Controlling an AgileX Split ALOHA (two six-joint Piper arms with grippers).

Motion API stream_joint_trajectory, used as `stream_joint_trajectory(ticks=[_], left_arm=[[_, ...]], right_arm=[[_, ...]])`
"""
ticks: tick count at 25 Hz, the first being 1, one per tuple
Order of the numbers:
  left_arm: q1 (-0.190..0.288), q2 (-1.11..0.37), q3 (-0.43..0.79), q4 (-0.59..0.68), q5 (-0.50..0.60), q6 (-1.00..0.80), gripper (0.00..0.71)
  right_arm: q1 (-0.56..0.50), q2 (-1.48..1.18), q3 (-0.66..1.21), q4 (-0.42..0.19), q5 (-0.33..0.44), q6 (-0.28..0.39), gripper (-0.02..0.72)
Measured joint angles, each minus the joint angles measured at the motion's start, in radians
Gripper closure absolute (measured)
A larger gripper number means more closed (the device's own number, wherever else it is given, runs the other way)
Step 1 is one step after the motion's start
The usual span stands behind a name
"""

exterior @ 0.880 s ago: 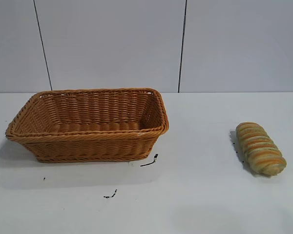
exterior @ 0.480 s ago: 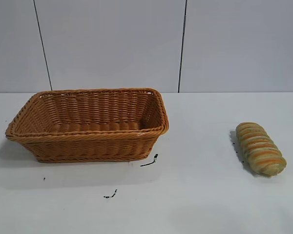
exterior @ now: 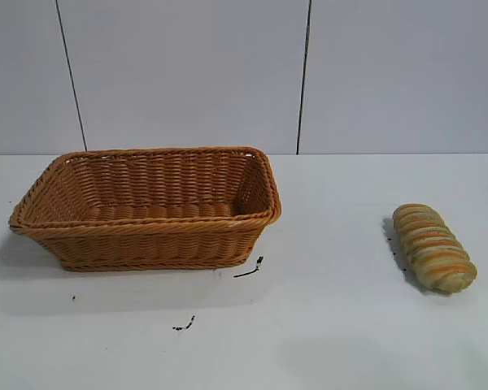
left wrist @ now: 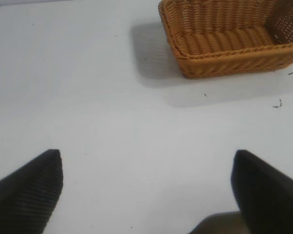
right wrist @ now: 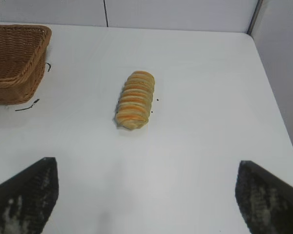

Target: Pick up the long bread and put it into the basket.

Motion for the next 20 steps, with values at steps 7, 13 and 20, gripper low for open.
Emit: stream_joint_trajectory(ticks=[7, 13, 20], left_arm=[[0.0, 0.0, 0.0, 0.0, 0.0, 0.0, 0.014], [0.0, 0.0, 0.0, 0.0, 0.0, 0.0, 0.014], [0.0, 0.0, 0.0, 0.0, 0.0, 0.0, 0.014]], right_arm=[[0.0, 0.412, -0.138, -0.001, -0.007, 0.0, 0.022], [0.0, 0.754, -0.263, -0.002, -0.057, 0.0, 0.022], [0.006, 1.075, -0.416, 0.003, -0.137, -0.006, 0.022]])
